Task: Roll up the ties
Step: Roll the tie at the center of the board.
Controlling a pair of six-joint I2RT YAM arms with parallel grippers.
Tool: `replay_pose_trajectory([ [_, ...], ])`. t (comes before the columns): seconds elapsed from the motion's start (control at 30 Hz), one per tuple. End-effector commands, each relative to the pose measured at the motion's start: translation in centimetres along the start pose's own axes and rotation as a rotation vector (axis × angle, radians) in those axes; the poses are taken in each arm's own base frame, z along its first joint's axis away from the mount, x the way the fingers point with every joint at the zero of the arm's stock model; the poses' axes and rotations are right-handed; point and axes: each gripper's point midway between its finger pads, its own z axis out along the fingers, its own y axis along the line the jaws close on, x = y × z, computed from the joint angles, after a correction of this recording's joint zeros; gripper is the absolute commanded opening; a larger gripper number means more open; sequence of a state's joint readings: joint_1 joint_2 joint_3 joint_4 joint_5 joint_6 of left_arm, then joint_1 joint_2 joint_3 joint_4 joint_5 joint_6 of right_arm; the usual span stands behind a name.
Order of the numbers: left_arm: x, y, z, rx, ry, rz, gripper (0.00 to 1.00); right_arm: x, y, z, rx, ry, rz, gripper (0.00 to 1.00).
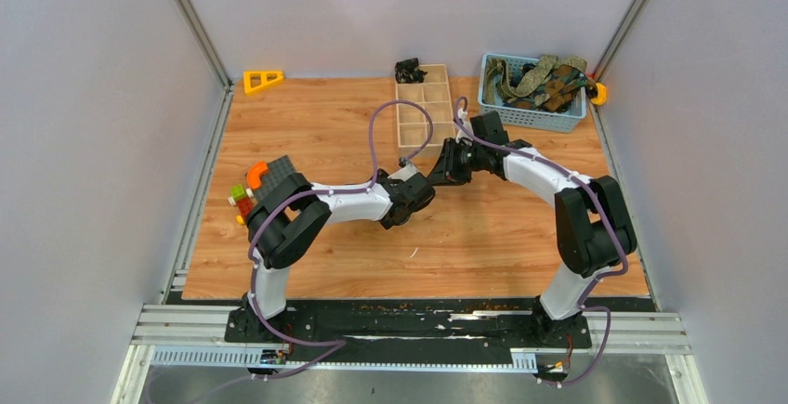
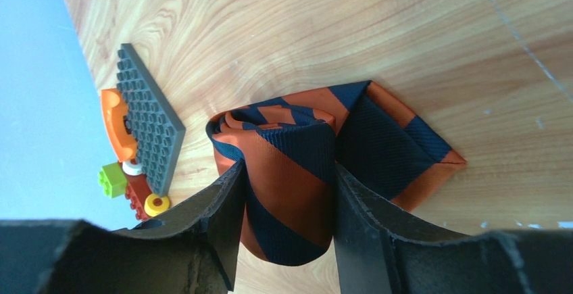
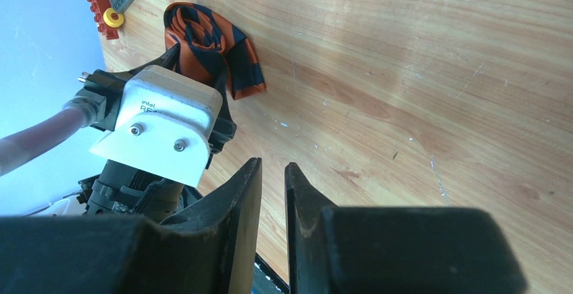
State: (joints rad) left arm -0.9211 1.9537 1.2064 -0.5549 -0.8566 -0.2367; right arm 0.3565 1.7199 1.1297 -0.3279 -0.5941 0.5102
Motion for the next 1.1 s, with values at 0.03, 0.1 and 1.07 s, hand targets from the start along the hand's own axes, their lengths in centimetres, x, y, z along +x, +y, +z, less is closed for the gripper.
replay_pose_trajectory([
  [0.03,-0.9,-4.1,-0.6,0.2,0.005,-0.085,0.58,-0.9,1.0,-1.1,-0.021,-0.043,-0.049,0.21],
  [0.1,-1.1,-4.4,-0.8,0.221,0.005,-0.094,0.59,-0.9,1.0,-1.1,-0.021,-0.043,-0.049,0.2],
  [1.07,-1.3,2.7,-5.9,0.451,-0.029,-0.356,0.68,2.0,2.2,2.5,-0.152,0.041,0.007,0.55],
])
